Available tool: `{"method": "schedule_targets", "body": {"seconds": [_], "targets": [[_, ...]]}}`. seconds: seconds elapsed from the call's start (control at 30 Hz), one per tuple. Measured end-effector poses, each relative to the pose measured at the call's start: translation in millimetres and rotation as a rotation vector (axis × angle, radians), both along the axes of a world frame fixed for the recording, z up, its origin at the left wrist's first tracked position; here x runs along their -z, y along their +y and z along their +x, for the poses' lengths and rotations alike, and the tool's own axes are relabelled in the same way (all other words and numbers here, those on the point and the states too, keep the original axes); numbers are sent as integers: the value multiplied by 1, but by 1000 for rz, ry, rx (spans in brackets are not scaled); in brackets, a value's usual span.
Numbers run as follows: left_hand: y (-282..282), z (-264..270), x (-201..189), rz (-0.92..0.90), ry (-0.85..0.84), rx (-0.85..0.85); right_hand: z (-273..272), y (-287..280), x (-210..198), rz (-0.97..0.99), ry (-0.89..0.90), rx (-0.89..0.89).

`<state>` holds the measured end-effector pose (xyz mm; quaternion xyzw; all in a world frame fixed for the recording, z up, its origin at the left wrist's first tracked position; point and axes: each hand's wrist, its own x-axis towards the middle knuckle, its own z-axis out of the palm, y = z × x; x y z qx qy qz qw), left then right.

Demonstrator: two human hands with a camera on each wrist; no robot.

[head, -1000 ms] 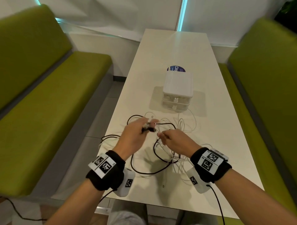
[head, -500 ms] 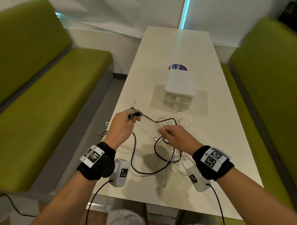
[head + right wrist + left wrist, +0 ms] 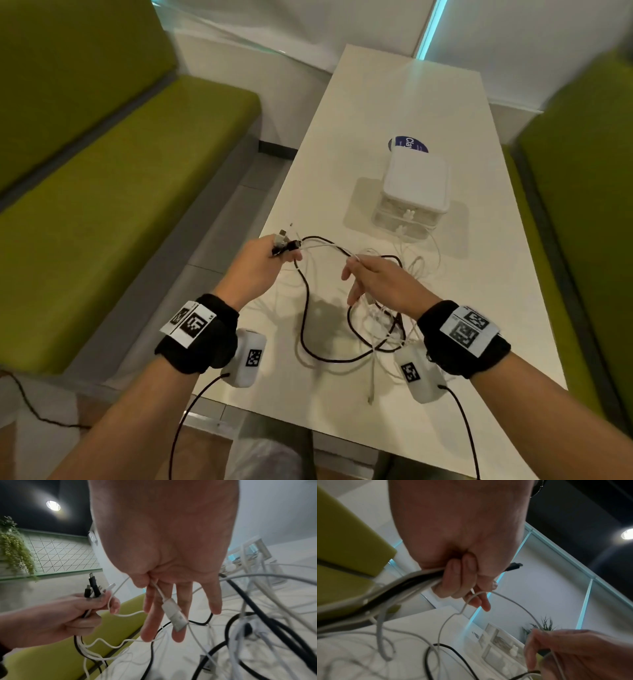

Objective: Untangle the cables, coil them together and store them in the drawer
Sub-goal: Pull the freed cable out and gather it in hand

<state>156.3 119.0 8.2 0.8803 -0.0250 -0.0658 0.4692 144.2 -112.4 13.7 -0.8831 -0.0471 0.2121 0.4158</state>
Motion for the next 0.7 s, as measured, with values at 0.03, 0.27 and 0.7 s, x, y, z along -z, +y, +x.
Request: {"method": "schedule_targets", "body": {"seconds": [0.03, 0.27, 0.7], "targets": [[5, -1, 0, 36, -8, -2, 3, 5, 0, 3, -20, 15], [39, 0, -11, 301, -116, -149, 19, 57, 13, -132, -169, -93], [124, 33, -3, 377, -204, -414, 34, 70, 43, -338, -173, -211]]}}
